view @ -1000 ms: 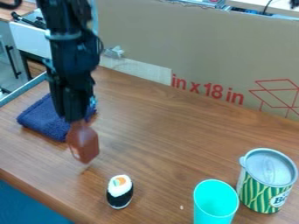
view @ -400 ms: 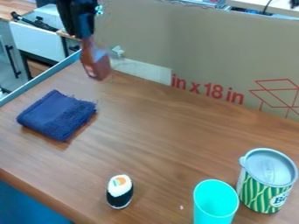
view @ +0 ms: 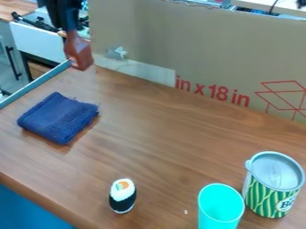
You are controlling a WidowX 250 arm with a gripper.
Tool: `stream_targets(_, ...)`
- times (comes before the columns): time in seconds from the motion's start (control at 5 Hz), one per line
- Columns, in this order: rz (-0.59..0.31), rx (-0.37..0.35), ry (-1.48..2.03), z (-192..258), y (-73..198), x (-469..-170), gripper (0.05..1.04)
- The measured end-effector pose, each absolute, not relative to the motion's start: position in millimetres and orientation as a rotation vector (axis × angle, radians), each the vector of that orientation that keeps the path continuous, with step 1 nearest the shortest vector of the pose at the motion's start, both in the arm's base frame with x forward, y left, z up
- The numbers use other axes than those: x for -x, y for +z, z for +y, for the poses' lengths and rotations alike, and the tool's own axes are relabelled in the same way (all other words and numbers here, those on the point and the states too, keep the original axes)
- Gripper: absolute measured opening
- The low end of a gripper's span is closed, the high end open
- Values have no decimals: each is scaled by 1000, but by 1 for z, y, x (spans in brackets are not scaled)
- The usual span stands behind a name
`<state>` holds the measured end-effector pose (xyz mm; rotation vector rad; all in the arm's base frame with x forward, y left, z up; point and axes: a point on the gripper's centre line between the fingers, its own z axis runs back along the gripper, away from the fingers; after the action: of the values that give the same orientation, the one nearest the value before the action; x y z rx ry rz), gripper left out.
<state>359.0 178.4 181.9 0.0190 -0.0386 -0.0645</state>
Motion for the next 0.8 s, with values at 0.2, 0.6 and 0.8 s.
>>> stream_targets(0.2,-27,-27,-19,206,173,-368,336)
stream_targets(0.6,78,-36,54,238,130,-379,336)
stream_targets(0.8,119,-16,74,248,115,-378,336)
